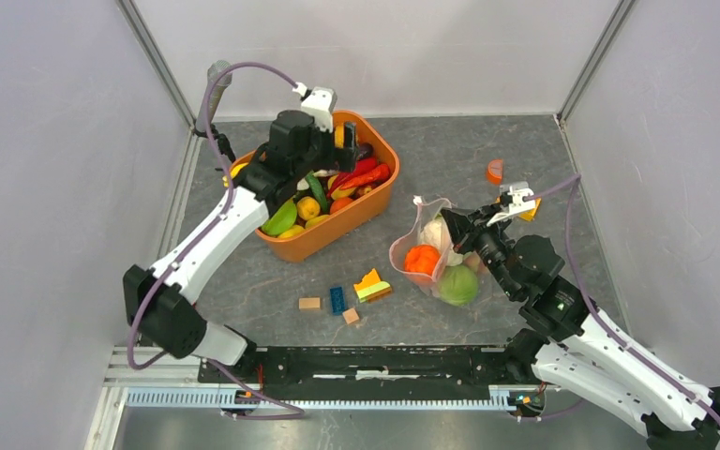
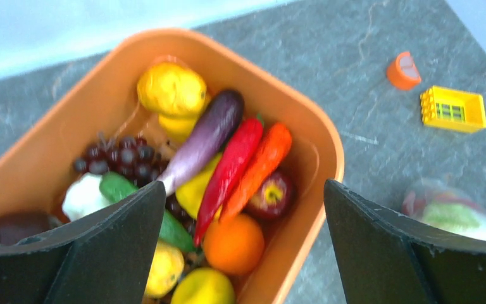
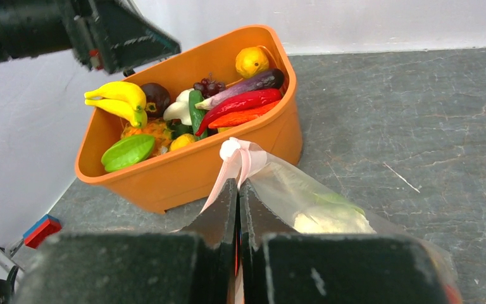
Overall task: Place the food in the zip-top bag and seal the zipper
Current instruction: Adjust the zipper food storage bag at the center of the board, then pick up the fake vegetable from the bin.
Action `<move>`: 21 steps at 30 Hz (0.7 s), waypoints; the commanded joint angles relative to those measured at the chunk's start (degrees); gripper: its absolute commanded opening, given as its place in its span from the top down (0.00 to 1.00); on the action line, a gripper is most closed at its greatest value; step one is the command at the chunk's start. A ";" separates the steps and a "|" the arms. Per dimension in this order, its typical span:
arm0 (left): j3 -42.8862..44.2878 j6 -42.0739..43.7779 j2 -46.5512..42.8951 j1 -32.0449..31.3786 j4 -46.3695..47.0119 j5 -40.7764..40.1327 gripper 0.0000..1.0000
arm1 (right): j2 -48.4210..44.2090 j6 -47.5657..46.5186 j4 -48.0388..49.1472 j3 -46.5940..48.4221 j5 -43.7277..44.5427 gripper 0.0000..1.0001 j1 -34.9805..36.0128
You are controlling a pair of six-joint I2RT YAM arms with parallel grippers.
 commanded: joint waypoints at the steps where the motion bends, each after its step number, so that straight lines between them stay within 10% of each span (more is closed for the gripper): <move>1: 7.75 2.07 7.70 1.45 4.80 -1.84 0.00 | 0.34 1.12 5.48 -0.54 -1.21 0.97 0.04; 21: 16.03 -7.44 32.27 6.49 18.50 -8.01 0.00 | 2.58 0.56 4.13 0.87 -1.01 0.97 0.08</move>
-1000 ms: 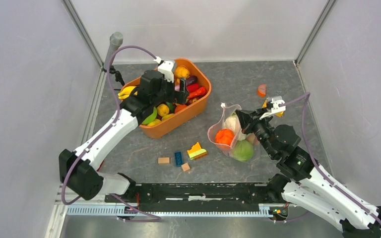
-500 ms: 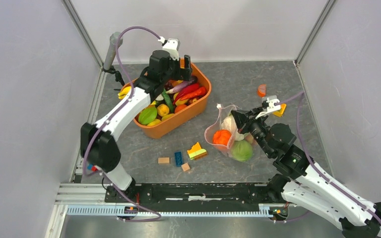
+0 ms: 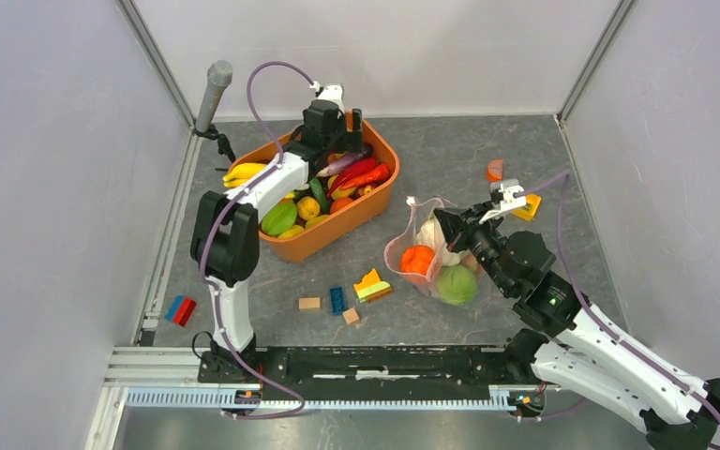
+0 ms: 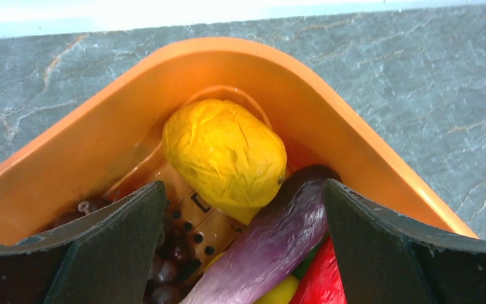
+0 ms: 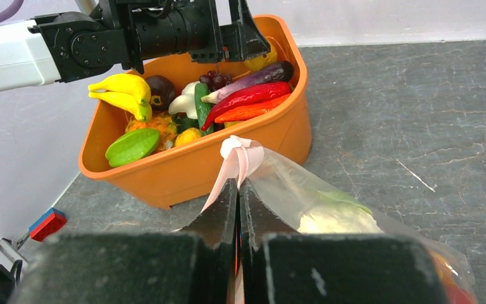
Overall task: Place the food in the zip-top bag and seal the zipper
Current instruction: Pick up the fake vegetable from the bin.
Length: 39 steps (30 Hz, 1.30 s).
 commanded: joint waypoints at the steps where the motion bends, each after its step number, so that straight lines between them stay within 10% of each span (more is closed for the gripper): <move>1: 1.68 -2.55 1.37 0.78 7.27 -2.61 0.00 | -0.17 -0.34 2.15 0.81 0.25 0.96 0.04; 14: 3.56 -4.45 5.44 0.92 5.68 -2.54 0.13 | 1.33 -1.07 2.59 1.59 -1.14 0.96 0.04; 24: -0.50 -2.68 0.11 0.94 4.13 -2.77 0.52 | -0.61 -0.31 2.23 0.99 -1.03 0.96 0.06; 39: -11.87 -2.22 -10.16 1.02 7.16 -3.05 0.54 | -0.41 0.40 2.87 1.34 -2.11 0.96 0.04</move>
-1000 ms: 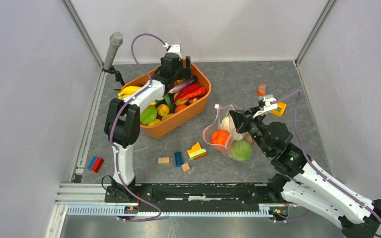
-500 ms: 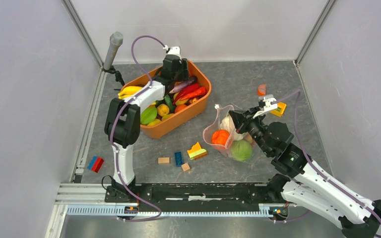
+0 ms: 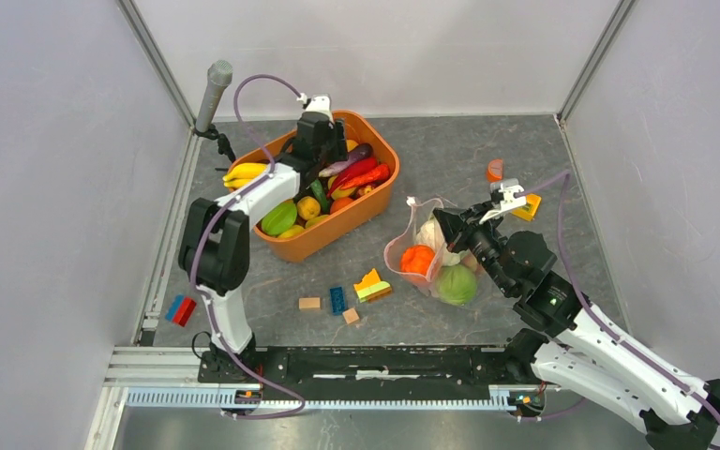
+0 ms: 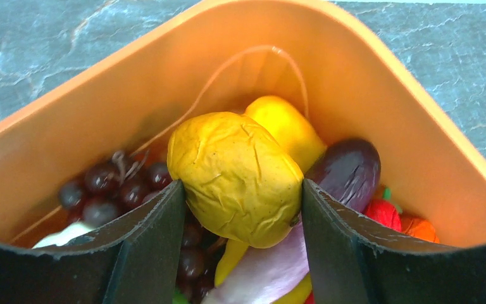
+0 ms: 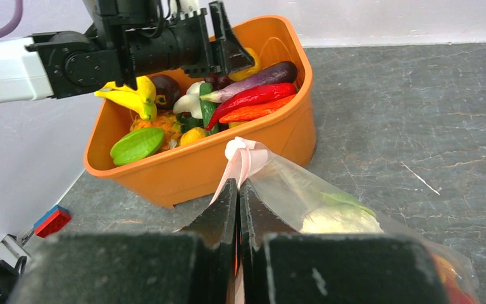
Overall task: Place the food in the zip-top bag and seal the zipper
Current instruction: Pick up the fake vegetable from the bin.
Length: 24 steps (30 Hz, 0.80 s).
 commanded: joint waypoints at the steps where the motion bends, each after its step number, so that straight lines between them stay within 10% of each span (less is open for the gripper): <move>1: -4.60 0.66 -7.98 0.24 2.98 0.32 0.54 | -0.66 0.64 3.12 1.10 -1.25 0.96 0.03; 24: -22.96 3.06 -28.55 -0.27 -3.70 31.20 0.38 | 0.69 3.89 5.87 -0.99 -3.37 0.96 0.04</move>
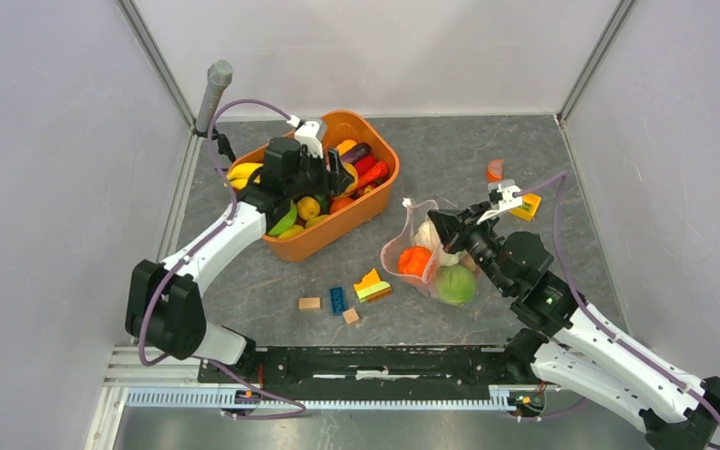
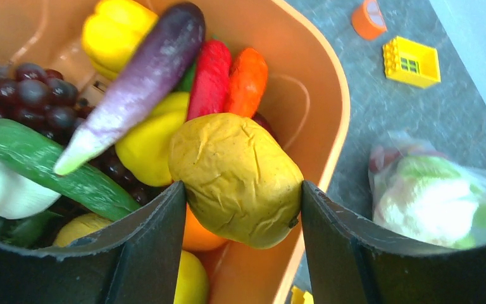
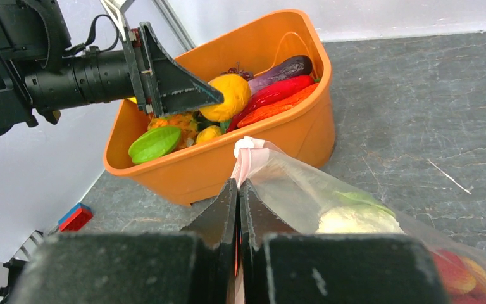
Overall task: Place the food in the zip-top bag and seal the zipper
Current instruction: Pick up the fake vegetable from the bin, then place the fake vegetable in the zipper food storage bag.
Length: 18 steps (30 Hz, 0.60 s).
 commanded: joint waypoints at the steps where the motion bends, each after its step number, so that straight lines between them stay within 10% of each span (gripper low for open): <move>1: -0.69 3.85 -0.82 -0.23 -4.00 6.94 0.38 | 0.22 1.09 3.83 0.01 -1.16 0.96 0.04; 18: 0.70 6.42 6.37 -0.42 -6.14 4.55 0.13 | 3.25 0.64 3.11 2.42 -2.01 0.96 0.04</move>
